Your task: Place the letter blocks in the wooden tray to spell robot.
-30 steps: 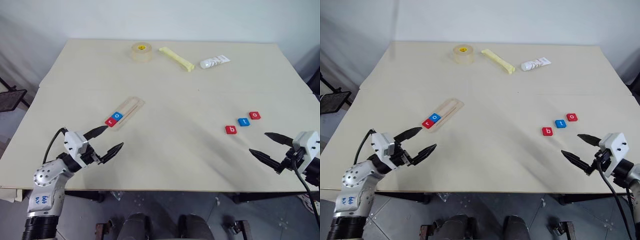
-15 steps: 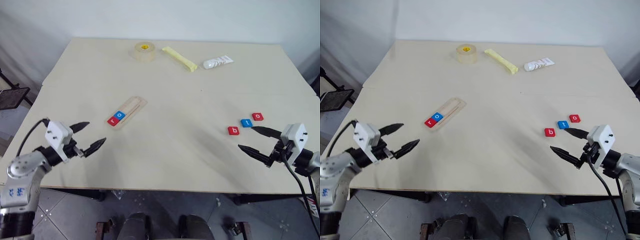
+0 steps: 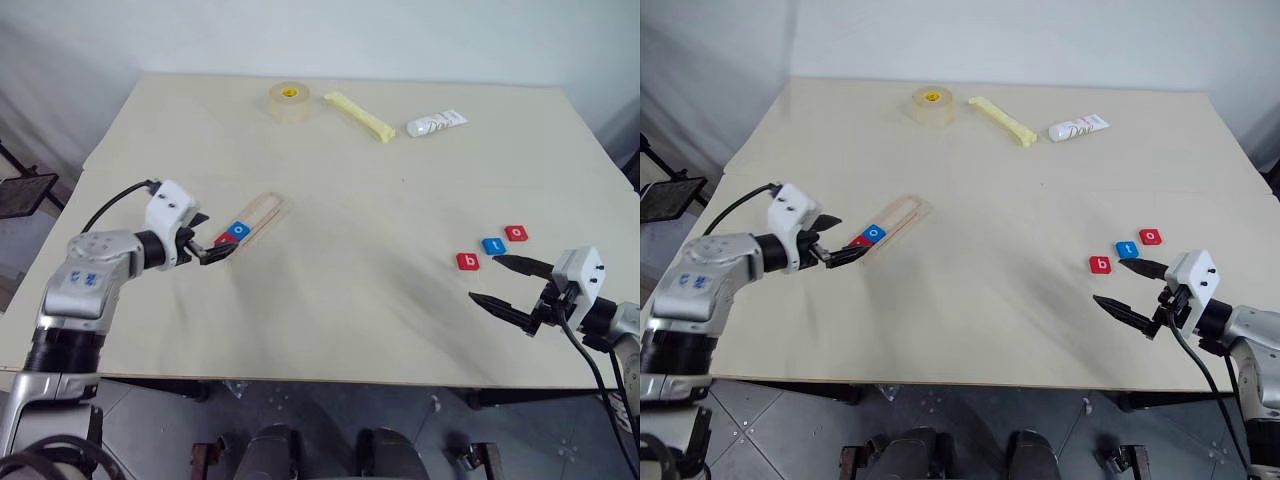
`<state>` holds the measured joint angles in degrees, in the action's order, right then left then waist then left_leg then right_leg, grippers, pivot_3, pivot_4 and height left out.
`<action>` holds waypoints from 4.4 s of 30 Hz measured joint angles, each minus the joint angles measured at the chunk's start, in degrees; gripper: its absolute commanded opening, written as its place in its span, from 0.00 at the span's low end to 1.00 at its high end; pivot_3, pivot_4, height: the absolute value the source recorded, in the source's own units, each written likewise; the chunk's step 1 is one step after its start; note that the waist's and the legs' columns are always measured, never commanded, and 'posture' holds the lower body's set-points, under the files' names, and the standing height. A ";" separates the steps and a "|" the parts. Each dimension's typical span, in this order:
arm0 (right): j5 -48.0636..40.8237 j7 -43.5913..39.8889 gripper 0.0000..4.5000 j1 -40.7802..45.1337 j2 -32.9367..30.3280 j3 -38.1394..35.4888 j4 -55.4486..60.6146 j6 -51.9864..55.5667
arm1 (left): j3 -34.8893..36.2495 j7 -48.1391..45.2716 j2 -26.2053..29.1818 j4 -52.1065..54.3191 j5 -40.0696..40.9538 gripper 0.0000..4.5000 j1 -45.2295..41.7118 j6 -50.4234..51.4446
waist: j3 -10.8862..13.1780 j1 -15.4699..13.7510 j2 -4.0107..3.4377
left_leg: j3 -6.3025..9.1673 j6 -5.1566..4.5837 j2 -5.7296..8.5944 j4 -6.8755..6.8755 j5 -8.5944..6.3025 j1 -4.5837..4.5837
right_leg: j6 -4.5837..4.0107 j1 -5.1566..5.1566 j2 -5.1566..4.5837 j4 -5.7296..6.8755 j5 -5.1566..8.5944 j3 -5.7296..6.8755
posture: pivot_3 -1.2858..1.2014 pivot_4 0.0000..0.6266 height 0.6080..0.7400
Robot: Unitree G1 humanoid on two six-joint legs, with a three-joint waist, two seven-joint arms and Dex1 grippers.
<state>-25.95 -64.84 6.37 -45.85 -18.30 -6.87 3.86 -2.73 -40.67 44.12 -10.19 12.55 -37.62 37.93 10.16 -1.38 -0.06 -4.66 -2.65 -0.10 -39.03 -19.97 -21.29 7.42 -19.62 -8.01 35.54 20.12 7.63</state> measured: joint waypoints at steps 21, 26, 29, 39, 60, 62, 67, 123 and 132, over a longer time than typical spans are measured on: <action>0.41 -0.15 1.00 1.60 0.00 1.13 -0.65 0.02 | -9.46 -5.76 -1.89 -10.79 -8.32 1.00 -12.12 8.36 | 0.14 0.02 0.19 | 0.03 0.02 -0.01 -0.06 0.01 -0.07 | 0.05 -0.04 0.04 0.02 0.03 -0.02 | 0.52 0.24 1.00; 0.71 -0.16 1.00 1.59 0.00 1.14 -0.65 0.02 | -9.98 -6.33 -1.97 -10.78 -8.78 1.00 -12.22 10.01 | 0.15 0.01 0.20 | 0.03 0.02 -0.01 -0.06 0.01 -0.07 | 0.05 -0.04 0.03 0.03 0.03 -0.02 | 0.52 0.24 1.00; 0.80 -0.16 1.00 1.64 0.00 1.18 -0.67 0.02 | -10.96 -6.52 -2.01 -10.70 -9.66 1.00 -12.45 10.98 | 0.15 -0.02 0.21 | 0.04 0.01 0.00 -0.06 0.01 -0.07 | 0.05 -0.03 0.03 0.04 0.03 -0.03 | 0.52 0.24 1.00; 0.93 -0.37 1.00 1.84 0.00 1.91 -0.71 0.06 | -11.85 -6.88 -3.22 -10.88 -11.47 1.00 -13.43 11.37 | 0.15 -0.18 0.20 | 0.15 0.00 0.07 -0.11 0.02 -0.06 | 0.05 0.02 -0.03 0.09 0.03 -0.05 | 0.52 0.24 1.00; -2.29 -8.55 1.00 1.78 -1.68 -0.65 -2.21 -1.80 | -17.37 -14.22 -5.86 -7.06 -15.26 0.76 -14.17 3.57 | 0.14 -0.40 0.19 | 0.52 -0.12 0.32 -0.15 0.09 -0.21 | 0.10 0.09 -0.17 0.09 0.00 -0.03 | 0.52 0.24 1.00; -2.64 -9.56 1.00 1.59 -1.70 -1.05 -2.23 -2.39 | -18.97 -15.53 -7.30 -5.45 -15.38 0.76 -14.34 1.92 | 0.17 -0.33 0.24 | 0.57 -0.12 0.33 -0.15 0.09 -0.27 | 0.10 0.08 -0.17 0.07 0.00 -0.02 | 0.52 0.24 1.00; -4.26 -10.70 1.00 -1.44 -1.70 -2.95 -1.53 -2.41 | -20.95 -17.83 -10.63 -3.77 -15.60 0.76 -18.59 0.11 | 0.19 -0.30 0.26 | 0.65 -0.12 0.33 -0.16 0.09 -0.37 | 0.11 0.03 -0.15 0.07 0.00 0.14 | 0.52 0.24 1.00; -6.31 1.63 1.00 -21.17 1.64 -11.94 13.67 -0.03 | -17.82 -20.80 -18.66 8.21 -11.76 0.99 -15.24 0.50 | 0.17 -0.37 0.21 | 0.76 -0.16 0.34 -0.19 0.13 -0.39 | 0.17 0.10 -0.17 0.00 0.02 0.01 | 0.52 0.24 1.00; -6.68 12.64 1.00 -14.99 2.95 -13.45 11.82 4.94 | 1.24 -21.18 -18.32 0.84 0.83 0.99 -11.37 -14.94 | 0.17 -0.18 0.22 | 0.83 -0.16 0.37 -0.33 0.13 -0.39 | 0.17 0.14 -0.21 0.11 0.02 0.09 | 0.52 0.24 1.00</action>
<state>-32.64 -52.20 -8.62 -42.90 -31.75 4.94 8.80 -1.48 -61.85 25.80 -9.35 13.38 -48.98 22.99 10.33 -1.56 0.16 -3.83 -2.81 0.27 -39.36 -19.83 -21.69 7.59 -19.49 -8.22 35.64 20.14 7.72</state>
